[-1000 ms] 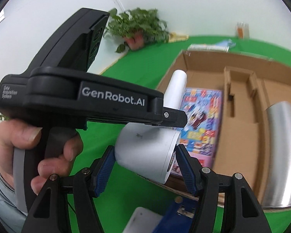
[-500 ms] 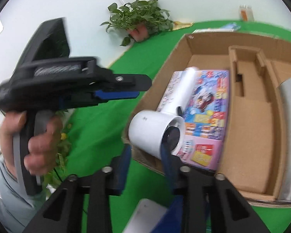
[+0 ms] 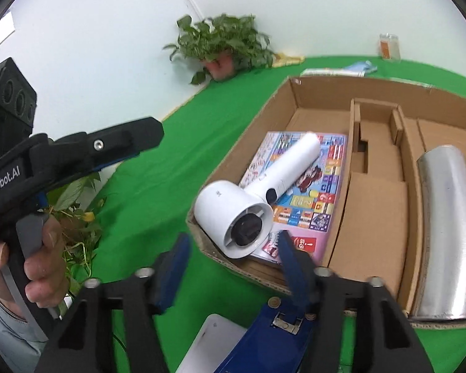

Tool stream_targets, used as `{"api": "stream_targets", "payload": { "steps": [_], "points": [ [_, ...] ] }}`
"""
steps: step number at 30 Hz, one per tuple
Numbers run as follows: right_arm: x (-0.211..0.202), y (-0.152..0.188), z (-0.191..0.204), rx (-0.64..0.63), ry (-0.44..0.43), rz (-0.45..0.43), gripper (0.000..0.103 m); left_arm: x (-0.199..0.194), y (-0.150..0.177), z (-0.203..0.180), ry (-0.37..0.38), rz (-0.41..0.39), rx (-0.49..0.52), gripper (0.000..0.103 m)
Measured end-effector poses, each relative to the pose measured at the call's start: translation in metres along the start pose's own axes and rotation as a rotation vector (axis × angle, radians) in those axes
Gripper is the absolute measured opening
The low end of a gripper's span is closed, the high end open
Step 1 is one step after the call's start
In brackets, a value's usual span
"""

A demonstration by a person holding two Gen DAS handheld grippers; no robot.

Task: Organize rigid objects
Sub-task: 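Lower the hair dryer onto the board-game box and open the left gripper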

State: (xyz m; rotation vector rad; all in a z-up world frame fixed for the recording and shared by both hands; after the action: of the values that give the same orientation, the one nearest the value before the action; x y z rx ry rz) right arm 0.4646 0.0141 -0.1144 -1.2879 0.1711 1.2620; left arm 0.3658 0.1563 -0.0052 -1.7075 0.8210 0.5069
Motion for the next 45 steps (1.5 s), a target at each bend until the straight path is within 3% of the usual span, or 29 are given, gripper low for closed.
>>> {"api": "stream_targets", "payload": {
  "steps": [3, 5, 9, 12, 14, 16, 22, 33, 35, 36, 37, 38, 39, 40, 42, 44, 45],
  "points": [
    [0.002, 0.006, -0.011, 0.014, 0.024, 0.038, 0.03, 0.023, 0.003, 0.0, 0.063, 0.078, -0.044, 0.068],
    [-0.007, 0.008, -0.02, 0.03, 0.042, 0.033, 0.023, 0.031, 0.001, -0.008, 0.089, 0.093, -0.002, 0.065],
    [-0.02, -0.007, -0.046, 0.101, 0.069, 0.015, 0.009, 0.049, 0.016, -0.023, 0.113, 0.171, 0.087, 0.049],
    [-0.026, -0.028, -0.062, 0.166, 0.056, 0.015, 0.009, 0.052, 0.026, -0.02, 0.071, 0.185, 0.118, 0.047],
    [-0.018, -0.041, -0.064, 0.176, 0.047, 0.037, 0.009, 0.058, 0.033, -0.018, 0.068, 0.231, 0.106, 0.046],
    [0.0, -0.051, -0.058, 0.171, 0.036, 0.072, 0.007, 0.058, 0.034, -0.019, 0.064, 0.226, 0.085, 0.046],
    [0.061, -0.043, -0.056, 0.223, 0.051, 0.224, 0.003, 0.051, 0.037, -0.014, 0.008, 0.237, 0.073, 0.045],
    [0.048, -0.037, -0.053, 0.246, 0.012, 0.192, 0.003, 0.037, 0.037, -0.01, -0.093, 0.191, 0.116, 0.044],
    [0.031, -0.04, -0.05, 0.202, 0.045, 0.139, 0.005, 0.023, 0.032, -0.011, -0.111, 0.123, 0.129, 0.044],
    [0.014, -0.042, -0.047, 0.155, 0.09, 0.091, 0.017, 0.015, 0.029, -0.011, -0.124, 0.083, 0.133, 0.044],
    [0.004, -0.042, -0.045, 0.133, 0.114, 0.065, 0.042, 0.005, 0.026, -0.012, -0.137, 0.034, 0.139, 0.045],
    [-0.015, -0.041, -0.043, 0.105, 0.154, 0.015, 0.058, -0.006, 0.024, -0.014, -0.149, -0.013, 0.146, 0.048],
    [-0.038, -0.038, -0.042, 0.08, 0.196, -0.049, 0.086, -0.016, 0.023, -0.015, -0.16, -0.05, 0.152, 0.066],
    [-0.057, -0.034, -0.039, 0.054, 0.234, -0.108, 0.094, -0.028, 0.023, -0.018, -0.179, -0.101, 0.158, 0.091],
    [-0.09, -0.018, -0.035, -0.011, 0.327, -0.18, 0.094, -0.049, 0.024, -0.021, -0.22, -0.205, 0.157, 0.097],
    [-0.111, -0.001, -0.033, -0.061, 0.4, -0.202, 0.092, -0.06, 0.032, -0.029, -0.195, -0.229, 0.163, 0.088],
    [-0.12, 0.008, -0.032, -0.079, 0.42, -0.209, 0.073, -0.062, 0.036, -0.032, -0.183, -0.221, 0.163, 0.039]
  ]
}}
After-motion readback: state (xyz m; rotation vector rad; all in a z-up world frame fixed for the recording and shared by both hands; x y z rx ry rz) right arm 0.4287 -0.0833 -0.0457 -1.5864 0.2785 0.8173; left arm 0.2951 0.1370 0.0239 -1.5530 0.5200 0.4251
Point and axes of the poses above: each gripper's, at about its wrist camera, not at the fingertips, and x roughly the way its jaws point, z to its left, y to its underside, the point moved 9 cm from there along x, roughly the way its jaws point, and after that the axes turned 1 degree about -y, right-handed, at the moved point
